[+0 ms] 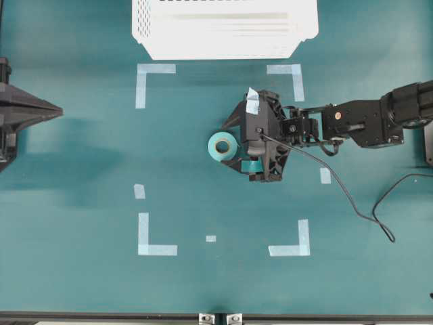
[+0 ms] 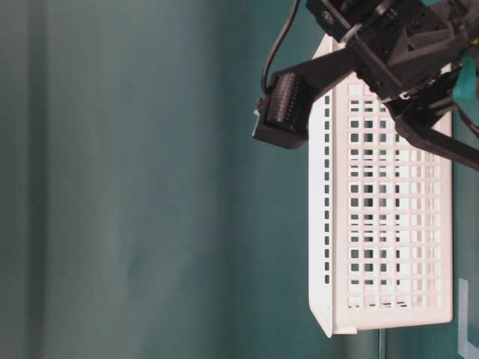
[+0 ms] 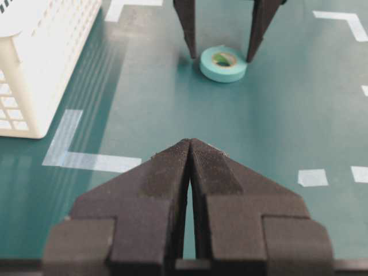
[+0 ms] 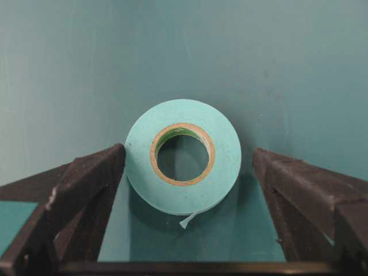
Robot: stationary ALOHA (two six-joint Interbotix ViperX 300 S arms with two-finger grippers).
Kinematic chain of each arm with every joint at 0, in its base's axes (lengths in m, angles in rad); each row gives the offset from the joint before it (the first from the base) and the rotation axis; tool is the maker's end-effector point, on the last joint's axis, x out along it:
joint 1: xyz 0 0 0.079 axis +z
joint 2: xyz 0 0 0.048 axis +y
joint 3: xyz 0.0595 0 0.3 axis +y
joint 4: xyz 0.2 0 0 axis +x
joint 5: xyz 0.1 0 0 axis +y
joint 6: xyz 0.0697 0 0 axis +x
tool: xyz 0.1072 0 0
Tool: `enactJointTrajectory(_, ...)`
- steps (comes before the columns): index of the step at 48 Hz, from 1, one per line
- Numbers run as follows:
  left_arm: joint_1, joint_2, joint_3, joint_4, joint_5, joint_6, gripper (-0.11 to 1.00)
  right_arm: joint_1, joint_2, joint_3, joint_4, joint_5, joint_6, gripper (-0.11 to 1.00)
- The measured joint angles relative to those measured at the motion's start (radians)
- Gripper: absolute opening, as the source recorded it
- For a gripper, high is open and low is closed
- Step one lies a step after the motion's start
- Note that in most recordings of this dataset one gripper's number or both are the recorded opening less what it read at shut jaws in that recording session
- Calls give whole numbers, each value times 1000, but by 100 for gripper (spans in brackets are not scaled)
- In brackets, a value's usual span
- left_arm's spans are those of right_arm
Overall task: Put the tape in the middle into the white basket.
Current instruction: 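Close the right gripper on the tape roll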
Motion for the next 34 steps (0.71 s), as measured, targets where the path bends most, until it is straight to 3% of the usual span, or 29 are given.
enactJointTrajectory(34,2,0,0,0,-2,0,-10,0,23,-8,2,2,0,100)
